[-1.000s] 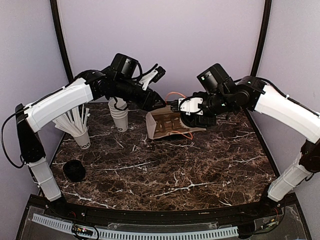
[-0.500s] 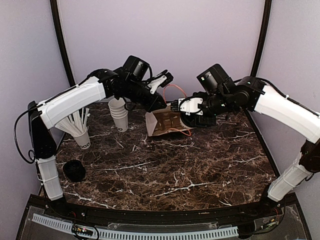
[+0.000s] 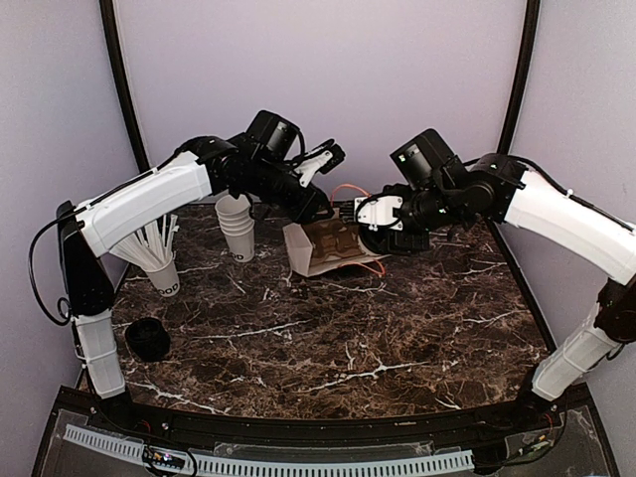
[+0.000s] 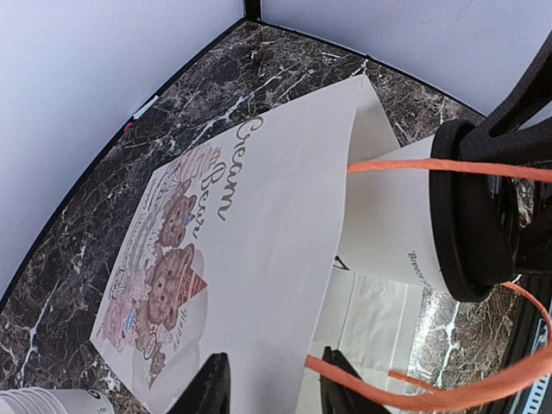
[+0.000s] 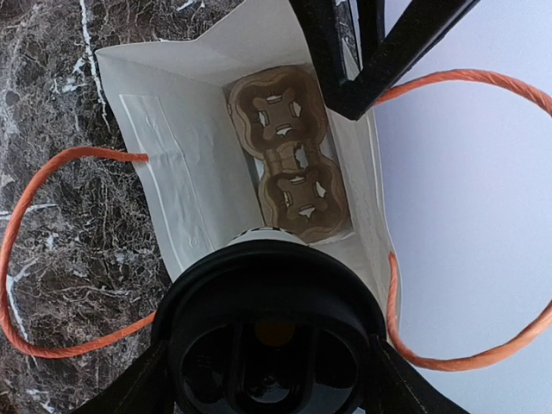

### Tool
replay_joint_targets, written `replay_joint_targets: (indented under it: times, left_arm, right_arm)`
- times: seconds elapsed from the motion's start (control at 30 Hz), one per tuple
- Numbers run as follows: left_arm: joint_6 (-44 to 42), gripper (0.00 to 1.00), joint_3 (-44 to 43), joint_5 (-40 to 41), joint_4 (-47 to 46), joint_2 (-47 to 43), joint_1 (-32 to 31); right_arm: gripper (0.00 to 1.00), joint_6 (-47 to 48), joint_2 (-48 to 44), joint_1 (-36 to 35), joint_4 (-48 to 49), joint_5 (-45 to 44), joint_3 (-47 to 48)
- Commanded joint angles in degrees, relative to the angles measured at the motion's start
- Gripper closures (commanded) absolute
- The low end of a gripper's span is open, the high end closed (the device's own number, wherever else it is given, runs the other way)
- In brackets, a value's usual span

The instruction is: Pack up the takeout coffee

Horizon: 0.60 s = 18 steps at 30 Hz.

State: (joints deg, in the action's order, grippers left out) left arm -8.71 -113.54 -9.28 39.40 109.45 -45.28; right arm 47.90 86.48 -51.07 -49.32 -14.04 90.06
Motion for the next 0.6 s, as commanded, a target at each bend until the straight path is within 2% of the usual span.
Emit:
replay_joint_targets:
  times: [0.0, 0.13, 0.2, 0.27, 0.4, 0.47, 0.57]
  left_arm:
    - [-0.5, 0.60, -0.1, 1.7, 0.4, -1.4, -0.4]
    - [-0.7, 0.61, 1.0, 2.3, -0.1, -1.4, -0.4]
    - [-0.9, 0.66, 1.2, 2.5, -0.6, -1.3, -0.5]
    - [-1.1, 0.79, 1.0, 2.4, -0.7, -1.0, -0.5]
    - [-0.9, 0.96, -0.9, 1.2, -0.4, 0.3, -0.6]
    - [-0.3, 1.00, -1.5, 0.3, -0.1, 0.5, -0.6]
    - [0.9, 1.00, -2.4, -2.5, 0.2, 0.4, -0.8]
  right_arm:
    - [0.39, -0.6, -0.6, -0.5, 1.8, -0.6, 0.0]
    - [0.39, -0.6, -0.5, -0.5, 1.8, -0.6, 0.2]
    - [0.40, -0.6, -0.4, -0.5, 1.7, -0.6, 0.4]
    - [0.40, -0.7, -0.4, -0.5, 1.6, -0.6, 0.5]
    - [0.40, -0.9, -0.7, -0.4, 1.4, -0.3, 0.9]
    - [0.40, -1.0, -0.9, -0.5, 1.4, -0.1, 0.9]
    - [0.39, -0.9, -1.0, -0.8, 1.3, 0.1, 1.2]
